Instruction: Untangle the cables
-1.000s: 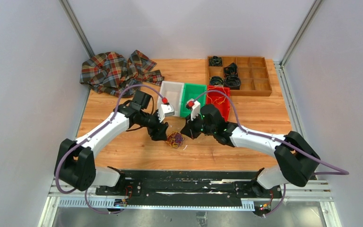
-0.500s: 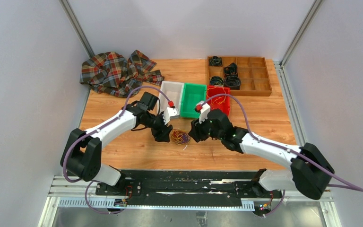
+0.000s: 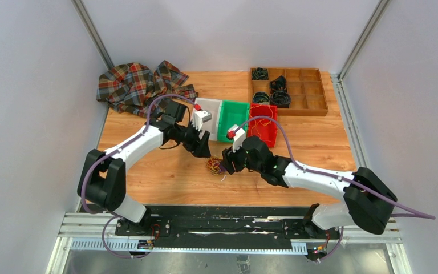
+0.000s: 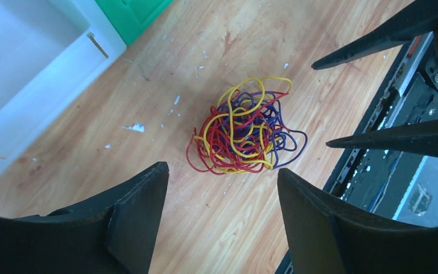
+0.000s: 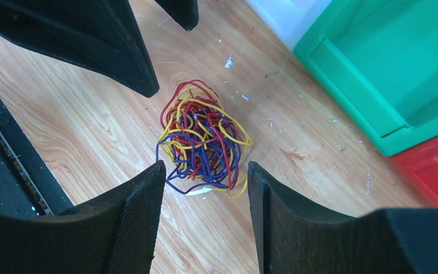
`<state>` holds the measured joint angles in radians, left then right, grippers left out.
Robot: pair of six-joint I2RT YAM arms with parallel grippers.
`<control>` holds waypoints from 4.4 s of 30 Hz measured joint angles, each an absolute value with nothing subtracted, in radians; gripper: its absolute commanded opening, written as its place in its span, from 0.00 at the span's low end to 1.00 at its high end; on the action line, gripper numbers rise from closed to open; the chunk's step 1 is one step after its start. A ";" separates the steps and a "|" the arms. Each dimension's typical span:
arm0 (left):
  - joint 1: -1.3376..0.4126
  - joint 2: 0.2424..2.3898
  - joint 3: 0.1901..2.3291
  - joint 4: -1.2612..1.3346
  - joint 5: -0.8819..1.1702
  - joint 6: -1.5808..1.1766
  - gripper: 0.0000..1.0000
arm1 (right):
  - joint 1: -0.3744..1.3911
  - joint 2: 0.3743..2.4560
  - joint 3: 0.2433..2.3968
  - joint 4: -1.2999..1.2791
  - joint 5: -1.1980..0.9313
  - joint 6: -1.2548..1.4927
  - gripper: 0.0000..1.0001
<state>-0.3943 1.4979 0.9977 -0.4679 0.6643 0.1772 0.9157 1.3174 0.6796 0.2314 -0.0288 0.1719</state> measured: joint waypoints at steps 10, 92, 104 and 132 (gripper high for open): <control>-0.395 1.525 0.974 -0.516 0.718 0.414 0.67 | 0.923 1.390 0.624 0.348 -0.034 0.222 0.54; -0.547 1.141 1.185 -0.893 0.465 0.321 0.01 | 0.985 1.213 0.607 0.605 -0.106 0.151 0.56; -0.547 1.127 1.185 -0.895 0.492 0.253 0.01 | 1.010 1.328 0.694 0.721 -0.110 0.133 0.55; -0.547 1.125 1.229 -0.914 0.518 0.227 0.00 | 1.010 1.225 0.607 0.707 -0.111 0.097 0.56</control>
<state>-0.5468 1.1252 1.2293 -0.9138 0.5179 0.2272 1.0103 1.2255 0.6075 0.7071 -0.1112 0.0975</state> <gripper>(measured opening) 0.011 0.557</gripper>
